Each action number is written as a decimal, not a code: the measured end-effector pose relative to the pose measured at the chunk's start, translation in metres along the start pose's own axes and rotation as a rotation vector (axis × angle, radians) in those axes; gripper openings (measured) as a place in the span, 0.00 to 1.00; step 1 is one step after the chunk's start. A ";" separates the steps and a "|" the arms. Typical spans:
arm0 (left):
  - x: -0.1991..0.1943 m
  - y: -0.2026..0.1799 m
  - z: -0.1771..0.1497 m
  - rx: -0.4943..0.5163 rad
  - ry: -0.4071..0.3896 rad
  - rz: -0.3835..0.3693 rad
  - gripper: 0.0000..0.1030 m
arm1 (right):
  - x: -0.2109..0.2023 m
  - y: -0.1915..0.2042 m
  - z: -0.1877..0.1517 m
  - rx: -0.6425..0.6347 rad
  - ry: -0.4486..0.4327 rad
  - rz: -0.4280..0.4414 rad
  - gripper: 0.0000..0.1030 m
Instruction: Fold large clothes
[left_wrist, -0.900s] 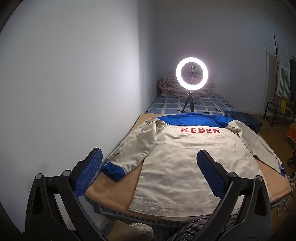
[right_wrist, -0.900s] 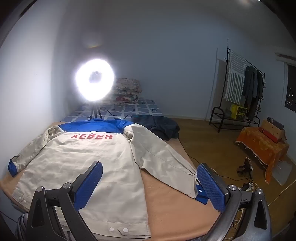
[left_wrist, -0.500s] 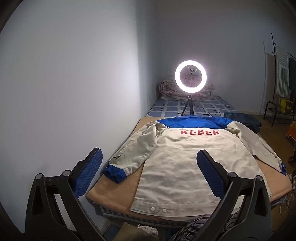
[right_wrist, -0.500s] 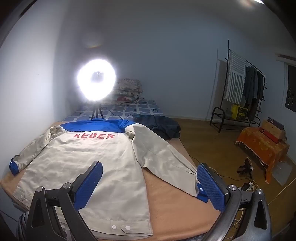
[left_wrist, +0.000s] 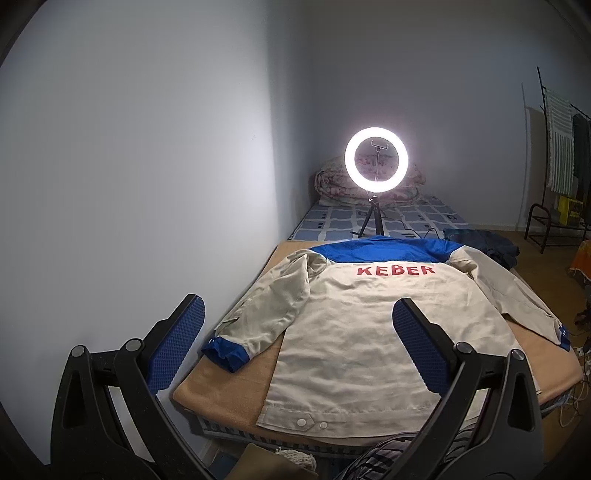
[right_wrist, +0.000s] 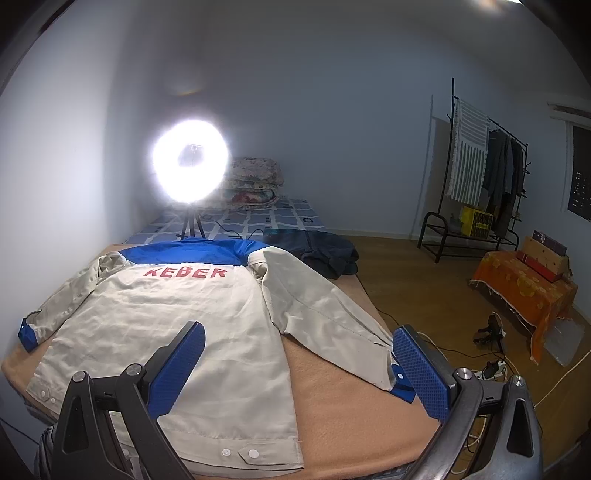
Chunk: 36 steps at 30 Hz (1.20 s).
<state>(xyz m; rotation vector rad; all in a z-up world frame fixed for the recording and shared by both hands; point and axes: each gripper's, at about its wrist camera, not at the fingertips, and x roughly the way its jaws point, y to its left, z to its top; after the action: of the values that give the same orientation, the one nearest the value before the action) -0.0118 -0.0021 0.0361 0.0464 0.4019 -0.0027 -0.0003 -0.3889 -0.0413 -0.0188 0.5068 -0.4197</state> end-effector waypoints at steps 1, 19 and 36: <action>0.000 0.000 0.001 0.000 -0.002 0.001 1.00 | 0.000 0.000 0.000 0.001 0.000 0.000 1.00; 0.002 -0.004 -0.011 0.008 -0.018 0.006 1.00 | 0.001 -0.001 0.000 0.005 0.001 0.001 1.00; 0.003 -0.006 -0.012 0.009 -0.020 0.007 1.00 | 0.004 -0.001 0.002 0.001 0.004 0.005 1.00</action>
<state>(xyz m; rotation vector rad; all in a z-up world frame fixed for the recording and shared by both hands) -0.0142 -0.0078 0.0236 0.0571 0.3818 0.0020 0.0036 -0.3920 -0.0413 -0.0160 0.5110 -0.4156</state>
